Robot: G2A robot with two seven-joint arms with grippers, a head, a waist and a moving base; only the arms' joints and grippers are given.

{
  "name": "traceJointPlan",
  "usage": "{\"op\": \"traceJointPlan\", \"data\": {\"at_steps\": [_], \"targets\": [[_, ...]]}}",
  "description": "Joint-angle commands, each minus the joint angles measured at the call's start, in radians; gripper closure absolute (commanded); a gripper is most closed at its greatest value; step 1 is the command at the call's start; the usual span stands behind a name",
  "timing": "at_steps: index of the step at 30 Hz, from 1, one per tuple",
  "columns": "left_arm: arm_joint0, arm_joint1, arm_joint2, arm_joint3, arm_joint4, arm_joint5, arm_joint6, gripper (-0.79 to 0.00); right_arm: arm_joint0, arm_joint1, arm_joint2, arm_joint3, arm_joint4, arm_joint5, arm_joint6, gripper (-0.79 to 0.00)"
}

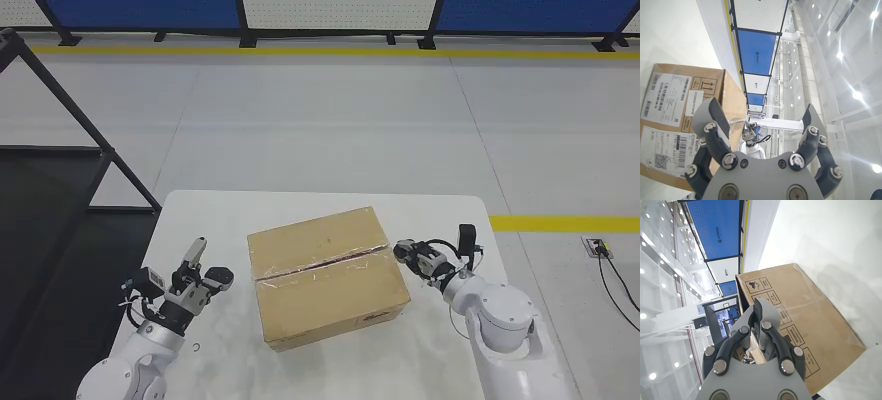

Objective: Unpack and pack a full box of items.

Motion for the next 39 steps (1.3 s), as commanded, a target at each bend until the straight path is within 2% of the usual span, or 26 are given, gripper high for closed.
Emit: {"op": "traceJointPlan", "data": {"at_steps": [1, 4, 7, 9, 13, 18, 26, 31, 39], "targets": [[0.0, -0.001, 0.0, 0.001, 0.0, -0.001, 0.001, -0.785, 0.005, 0.003, -0.003, 0.007, -0.002, 0.0, 0.007, 0.0], [0.0, -0.001, -0.001, 0.001, 0.001, -0.001, 0.0, -0.785, -0.001, 0.005, 0.005, 0.0, 0.018, -0.027, -0.017, 0.0], [0.001, -0.002, -0.002, 0.001, 0.002, -0.003, 0.0, -0.785, -0.045, 0.005, 0.013, -0.064, 0.043, -0.102, -0.064, 0.0], [0.001, -0.003, -0.003, 0.001, 0.001, -0.006, 0.001, -0.785, -0.077, 0.006, 0.01, -0.11, 0.053, -0.162, -0.055, 0.0], [0.005, -0.004, -0.006, 0.004, -0.001, -0.012, 0.005, -0.785, -0.088, 0.01, -0.035, -0.165, 0.031, -0.189, -0.013, 0.0], [0.017, -0.006, -0.015, 0.006, -0.008, -0.026, 0.0, -0.785, 0.001, 0.012, -0.155, -0.129, -0.047, -0.138, 0.088, 0.0], [0.042, -0.008, -0.031, 0.004, -0.022, -0.046, -0.006, -0.785, 0.175, -0.006, -0.318, 0.067, -0.078, -0.044, 0.116, 0.0], [0.051, -0.009, -0.038, 0.003, -0.026, -0.053, -0.011, -0.785, 0.22, -0.013, -0.38, 0.123, -0.091, -0.018, 0.128, 0.0], [0.048, -0.011, -0.033, 0.002, -0.015, -0.048, -0.016, -0.785, 0.251, -0.024, -0.446, 0.135, -0.089, -0.018, 0.113, 0.0]]}}
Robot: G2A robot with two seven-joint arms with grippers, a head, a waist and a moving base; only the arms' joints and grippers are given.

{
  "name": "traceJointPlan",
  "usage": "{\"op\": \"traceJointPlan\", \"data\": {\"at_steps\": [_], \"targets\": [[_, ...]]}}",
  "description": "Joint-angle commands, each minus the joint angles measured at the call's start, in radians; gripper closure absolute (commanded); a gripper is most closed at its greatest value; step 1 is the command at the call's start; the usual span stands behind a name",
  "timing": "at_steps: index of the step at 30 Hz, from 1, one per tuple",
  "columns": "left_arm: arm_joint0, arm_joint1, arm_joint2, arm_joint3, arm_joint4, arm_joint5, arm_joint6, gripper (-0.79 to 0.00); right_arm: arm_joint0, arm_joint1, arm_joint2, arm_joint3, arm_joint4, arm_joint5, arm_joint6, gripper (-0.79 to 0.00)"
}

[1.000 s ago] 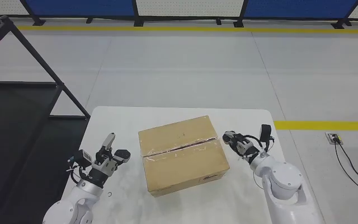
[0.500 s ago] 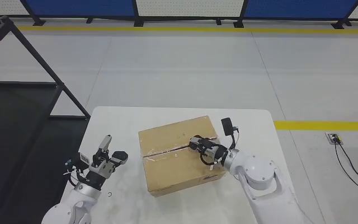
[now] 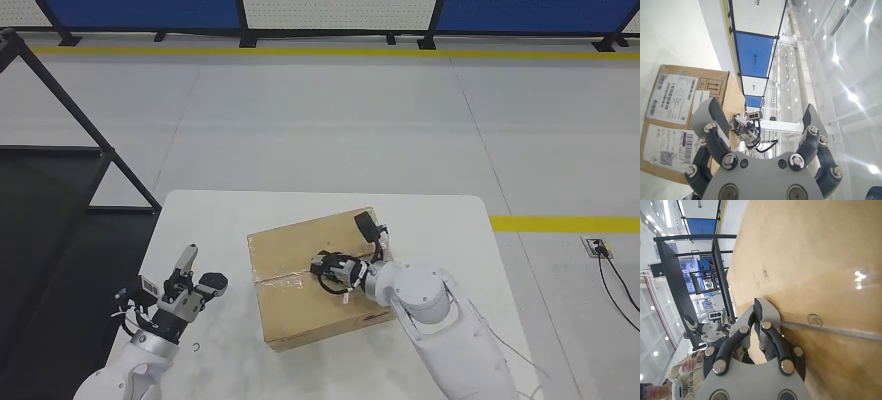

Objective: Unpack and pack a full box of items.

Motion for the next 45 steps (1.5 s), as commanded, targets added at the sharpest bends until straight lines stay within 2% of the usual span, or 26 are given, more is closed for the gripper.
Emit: {"op": "traceJointPlan", "data": {"at_steps": [1, 11, 31, 38, 45], "targets": [[-0.001, 0.0, 0.0, 0.0, 0.001, 0.001, -0.001, -0.785, 0.007, -0.003, -0.012, 0.004, 0.004, 0.0, -0.004, 0.0], [0.006, -0.003, -0.007, 0.002, -0.005, -0.006, 0.003, -0.785, 0.076, -0.023, -0.099, 0.048, 0.009, 0.001, -0.006, 0.0], [0.008, -0.009, -0.032, 0.015, -0.035, -0.021, 0.008, -0.785, 0.227, -0.101, -0.313, 0.154, 0.015, 0.002, -0.016, 0.0], [0.005, -0.011, -0.034, 0.018, -0.038, -0.018, 0.007, -0.785, 0.237, -0.112, -0.33, 0.163, 0.002, -0.005, -0.02, 0.0], [0.002, -0.013, -0.028, 0.012, -0.029, -0.009, 0.008, -0.785, 0.183, -0.09, -0.246, 0.11, -0.029, 0.014, -0.054, 0.0]]}}
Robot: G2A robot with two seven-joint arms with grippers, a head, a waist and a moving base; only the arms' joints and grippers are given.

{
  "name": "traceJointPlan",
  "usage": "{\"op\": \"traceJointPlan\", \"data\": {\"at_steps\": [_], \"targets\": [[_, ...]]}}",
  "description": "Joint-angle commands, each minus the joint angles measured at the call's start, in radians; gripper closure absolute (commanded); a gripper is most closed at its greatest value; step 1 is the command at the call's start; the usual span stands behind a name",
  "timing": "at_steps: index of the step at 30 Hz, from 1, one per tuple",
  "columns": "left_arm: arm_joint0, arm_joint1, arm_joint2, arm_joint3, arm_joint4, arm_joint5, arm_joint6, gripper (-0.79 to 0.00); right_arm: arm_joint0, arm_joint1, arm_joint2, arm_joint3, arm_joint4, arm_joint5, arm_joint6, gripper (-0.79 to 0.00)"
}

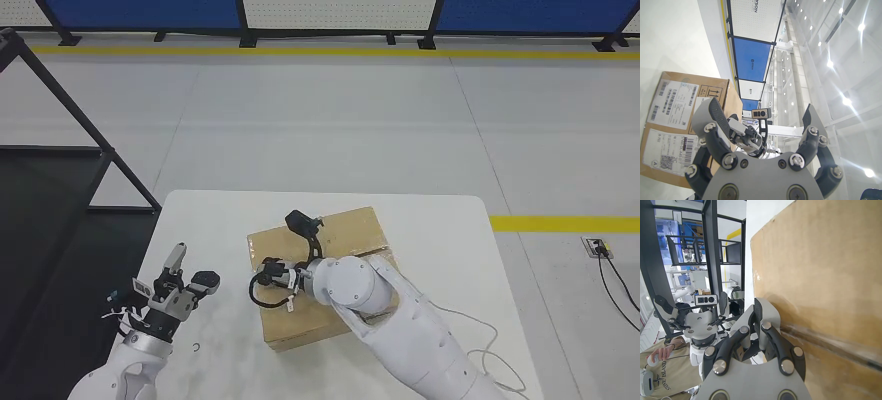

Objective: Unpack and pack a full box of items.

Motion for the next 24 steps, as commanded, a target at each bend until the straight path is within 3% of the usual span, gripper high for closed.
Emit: {"op": "traceJointPlan", "data": {"at_steps": [1, 12, 24], "targets": [[-0.001, 0.0, 0.003, -0.001, 0.004, 0.002, 0.0, -0.785, -0.029, 0.011, 0.036, -0.026, -0.011, 0.005, -0.013, 0.0], [-0.021, -0.003, 0.026, -0.004, 0.027, 0.021, 0.001, -0.785, -0.218, 0.069, 0.208, -0.222, -0.092, 0.044, -0.028, 0.0], [-0.032, -0.006, 0.042, 0.004, 0.04, 0.029, 0.0, -0.785, -0.345, 0.087, 0.33, -0.33, -0.135, 0.16, -0.225, 0.0]]}}
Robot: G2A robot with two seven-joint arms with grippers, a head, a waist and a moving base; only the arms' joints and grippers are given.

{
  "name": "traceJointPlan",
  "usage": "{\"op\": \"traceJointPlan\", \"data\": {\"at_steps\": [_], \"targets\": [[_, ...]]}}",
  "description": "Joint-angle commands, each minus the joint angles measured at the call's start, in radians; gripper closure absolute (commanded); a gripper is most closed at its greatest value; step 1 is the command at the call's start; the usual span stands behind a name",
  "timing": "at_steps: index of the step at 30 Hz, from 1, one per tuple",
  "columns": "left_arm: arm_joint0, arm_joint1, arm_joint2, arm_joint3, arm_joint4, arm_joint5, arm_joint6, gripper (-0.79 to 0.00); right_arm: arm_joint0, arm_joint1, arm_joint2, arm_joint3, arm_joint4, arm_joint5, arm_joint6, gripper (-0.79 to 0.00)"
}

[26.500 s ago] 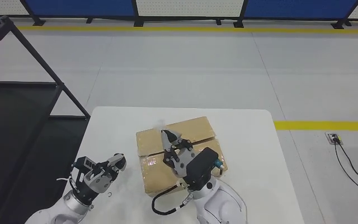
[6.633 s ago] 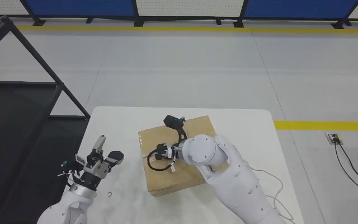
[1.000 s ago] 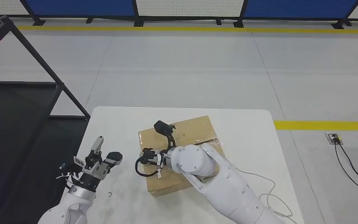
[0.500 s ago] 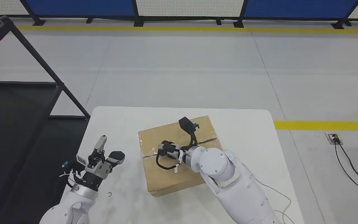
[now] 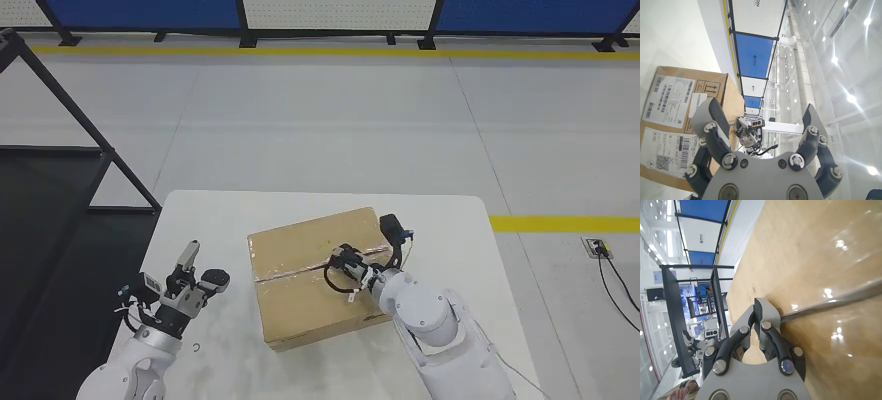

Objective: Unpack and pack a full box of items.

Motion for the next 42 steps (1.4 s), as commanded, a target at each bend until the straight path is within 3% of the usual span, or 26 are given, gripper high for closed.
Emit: {"op": "traceJointPlan", "data": {"at_steps": [1, 13, 31, 39, 40, 41, 42], "targets": [[-0.001, -0.001, 0.003, 0.001, 0.001, 0.001, 0.001, -0.785, -0.012, 0.0, 0.008, -0.017, -0.019, 0.042, -0.051, 0.0], [-0.002, -0.002, 0.007, -0.007, 0.016, 0.013, -0.005, -0.785, -0.104, 0.001, 0.104, -0.115, 0.011, 0.074, -0.205, 0.0], [-0.023, -0.004, 0.016, -0.006, 0.03, 0.032, -0.013, -0.785, -0.176, 0.022, 0.287, -0.123, 0.105, 0.009, -0.179, 0.0], [-0.041, -0.003, 0.014, -0.01, 0.029, 0.021, -0.045, -0.785, -0.24, 0.029, 0.368, -0.18, 0.138, -0.066, -0.241, 0.0], [-0.042, -0.002, 0.012, -0.011, 0.03, 0.02, -0.06, -0.785, -0.249, 0.029, 0.375, -0.187, 0.141, -0.07, -0.245, -0.237], [-0.042, -0.002, 0.009, -0.012, 0.031, 0.016, -0.072, -0.785, -0.251, 0.03, 0.378, -0.19, 0.143, -0.071, -0.246, -0.708], [-0.042, -0.002, 0.009, -0.012, 0.031, 0.014, -0.077, -0.785, -0.251, 0.03, 0.378, -0.19, 0.143, -0.071, -0.246, -0.785]]}}
